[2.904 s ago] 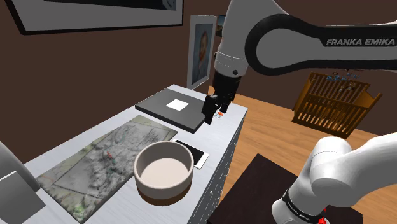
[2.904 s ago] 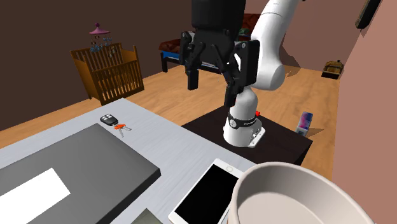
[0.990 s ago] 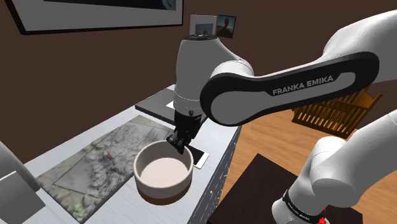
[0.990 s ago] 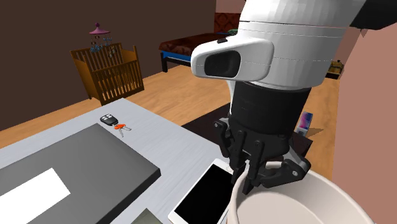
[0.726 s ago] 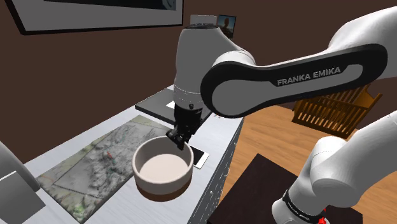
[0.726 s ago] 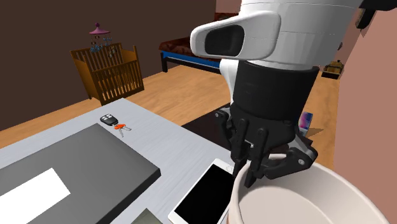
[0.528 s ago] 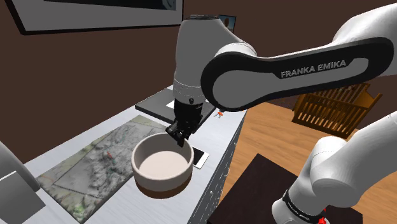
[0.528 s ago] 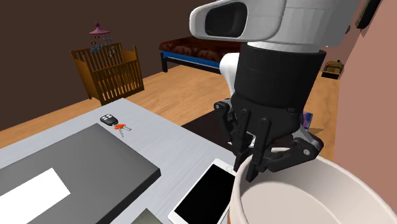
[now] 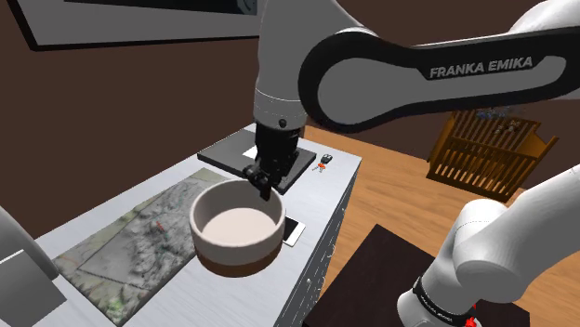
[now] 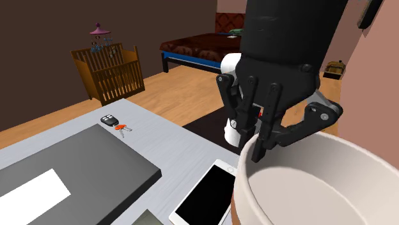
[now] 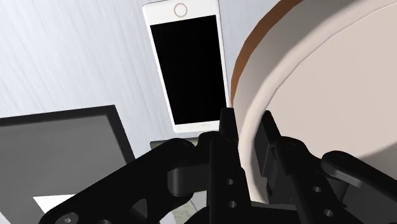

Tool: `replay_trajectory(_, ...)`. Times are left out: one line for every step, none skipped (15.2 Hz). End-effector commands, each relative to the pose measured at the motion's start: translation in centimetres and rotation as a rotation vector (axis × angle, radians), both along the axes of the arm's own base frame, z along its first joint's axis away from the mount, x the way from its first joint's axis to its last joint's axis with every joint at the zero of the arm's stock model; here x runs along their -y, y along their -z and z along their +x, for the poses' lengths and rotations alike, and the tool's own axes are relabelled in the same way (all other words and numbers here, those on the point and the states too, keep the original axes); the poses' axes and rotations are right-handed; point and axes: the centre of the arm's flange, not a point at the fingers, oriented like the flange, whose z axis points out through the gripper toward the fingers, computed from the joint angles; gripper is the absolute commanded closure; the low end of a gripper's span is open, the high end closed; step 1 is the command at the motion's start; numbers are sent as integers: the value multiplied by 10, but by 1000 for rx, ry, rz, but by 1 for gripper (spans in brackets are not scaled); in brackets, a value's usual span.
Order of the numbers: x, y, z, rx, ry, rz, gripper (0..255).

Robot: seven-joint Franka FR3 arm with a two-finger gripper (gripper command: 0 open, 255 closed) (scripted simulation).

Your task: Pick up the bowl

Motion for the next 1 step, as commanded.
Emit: replay_trajectory(-1,-4,0,0,0,0,255)
